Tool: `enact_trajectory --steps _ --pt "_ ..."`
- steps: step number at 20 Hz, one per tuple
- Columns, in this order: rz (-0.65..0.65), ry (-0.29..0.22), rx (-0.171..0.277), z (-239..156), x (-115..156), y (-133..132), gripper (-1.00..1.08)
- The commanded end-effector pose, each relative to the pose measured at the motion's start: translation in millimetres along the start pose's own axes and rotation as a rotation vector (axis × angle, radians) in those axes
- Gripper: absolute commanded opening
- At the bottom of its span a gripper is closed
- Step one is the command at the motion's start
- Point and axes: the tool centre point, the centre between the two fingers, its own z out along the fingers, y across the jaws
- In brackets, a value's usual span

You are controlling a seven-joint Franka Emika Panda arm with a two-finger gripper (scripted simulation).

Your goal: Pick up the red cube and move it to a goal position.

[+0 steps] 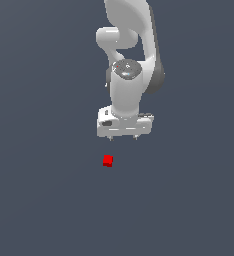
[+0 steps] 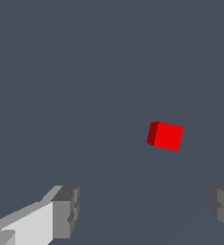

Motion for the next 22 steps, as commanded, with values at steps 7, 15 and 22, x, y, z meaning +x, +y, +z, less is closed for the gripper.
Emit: enact_trajectory --steps 7,15,22 --pt "0.015 -0.002 -0.001 10 2 5 1.0" --pt "0.079 -0.011 -0.003 54 10 25 1.0" --pt "0.16 -0.022 -0.004 109 18 51 1.0"
